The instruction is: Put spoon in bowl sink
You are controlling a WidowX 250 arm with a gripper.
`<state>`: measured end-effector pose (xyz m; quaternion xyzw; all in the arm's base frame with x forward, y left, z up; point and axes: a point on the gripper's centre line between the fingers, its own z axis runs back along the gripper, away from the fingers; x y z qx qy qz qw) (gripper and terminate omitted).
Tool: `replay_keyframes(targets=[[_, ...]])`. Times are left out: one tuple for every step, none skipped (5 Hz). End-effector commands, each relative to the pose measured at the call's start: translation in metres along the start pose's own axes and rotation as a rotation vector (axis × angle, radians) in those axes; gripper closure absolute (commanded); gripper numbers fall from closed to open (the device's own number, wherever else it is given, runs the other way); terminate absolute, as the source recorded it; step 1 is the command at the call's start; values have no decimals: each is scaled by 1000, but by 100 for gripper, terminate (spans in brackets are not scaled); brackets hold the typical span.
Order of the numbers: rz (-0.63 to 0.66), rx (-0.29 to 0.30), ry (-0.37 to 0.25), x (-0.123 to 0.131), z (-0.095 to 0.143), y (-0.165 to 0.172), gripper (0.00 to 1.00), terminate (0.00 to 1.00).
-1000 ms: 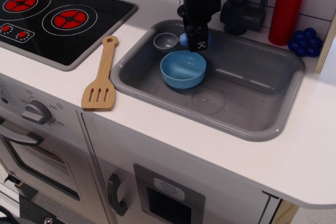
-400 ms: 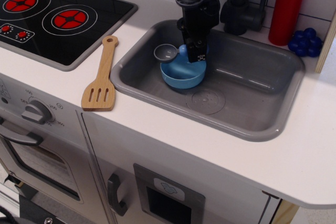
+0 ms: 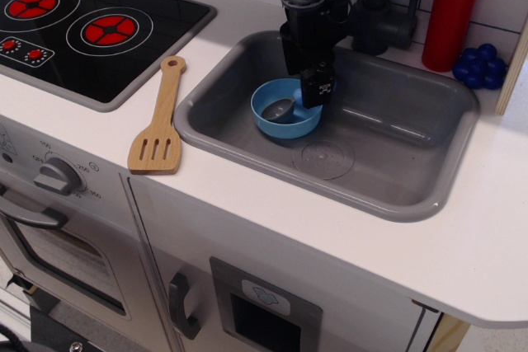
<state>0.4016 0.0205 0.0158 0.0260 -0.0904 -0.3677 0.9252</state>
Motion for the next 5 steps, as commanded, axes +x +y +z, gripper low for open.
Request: replay_keyframes(targets=[[67, 108, -118, 8, 53, 17, 0, 0], [98, 107, -131, 5, 68, 15, 0, 0], [98, 107, -131, 5, 68, 15, 0, 0], [98, 107, -131, 5, 68, 15, 0, 0], [98, 107, -131, 5, 68, 15, 0, 100]])
